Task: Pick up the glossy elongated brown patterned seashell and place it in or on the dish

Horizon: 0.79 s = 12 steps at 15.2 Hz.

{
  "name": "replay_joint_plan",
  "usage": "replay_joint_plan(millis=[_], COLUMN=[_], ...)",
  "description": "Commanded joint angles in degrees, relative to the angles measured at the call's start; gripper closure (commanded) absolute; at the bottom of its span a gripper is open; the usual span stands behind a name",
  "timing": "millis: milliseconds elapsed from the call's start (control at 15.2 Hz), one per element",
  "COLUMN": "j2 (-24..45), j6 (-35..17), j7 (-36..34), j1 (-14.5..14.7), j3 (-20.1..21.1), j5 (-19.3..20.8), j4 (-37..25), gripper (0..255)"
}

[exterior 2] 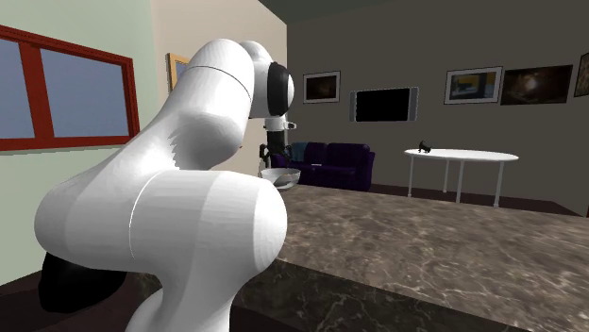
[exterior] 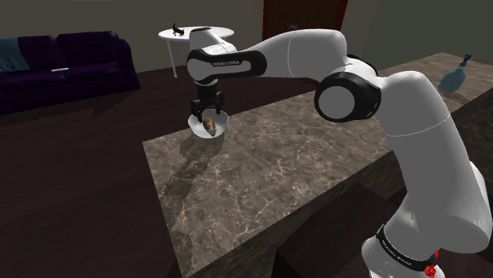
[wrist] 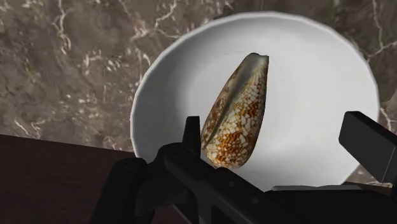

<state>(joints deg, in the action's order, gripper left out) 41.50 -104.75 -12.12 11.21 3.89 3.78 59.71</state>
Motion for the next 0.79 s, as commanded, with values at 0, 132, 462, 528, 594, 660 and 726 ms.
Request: replay_joint_plan(millis=[0, 132, 462, 528, 594, 660, 726], j2=[-0.32, -0.16, 0.12, 0.12, 0.12, 0.12, 0.12], j6=[1.74, 5.71, 7.43, 7.43, 7.43, 7.43, 7.43], j7=[0.04, 0.14, 0.18, 0.18, 0.18, 0.18, 0.18], j1=[0.05, 0.22, 0.30, 0.30, 0.30, 0.30, 0.30], j3=[0.02, 0.03, 0.02, 0.02, 0.02, 0.02, 0.02], j5=[-0.03, -0.05, -0.05, -0.05, -0.05, -0.05, -0.05], j4=[-1.41, -5.55, -7.55, -7.55, -7.55, -7.55, -7.55], gripper=[0, 0, 0, 0, 0, 0, 0])
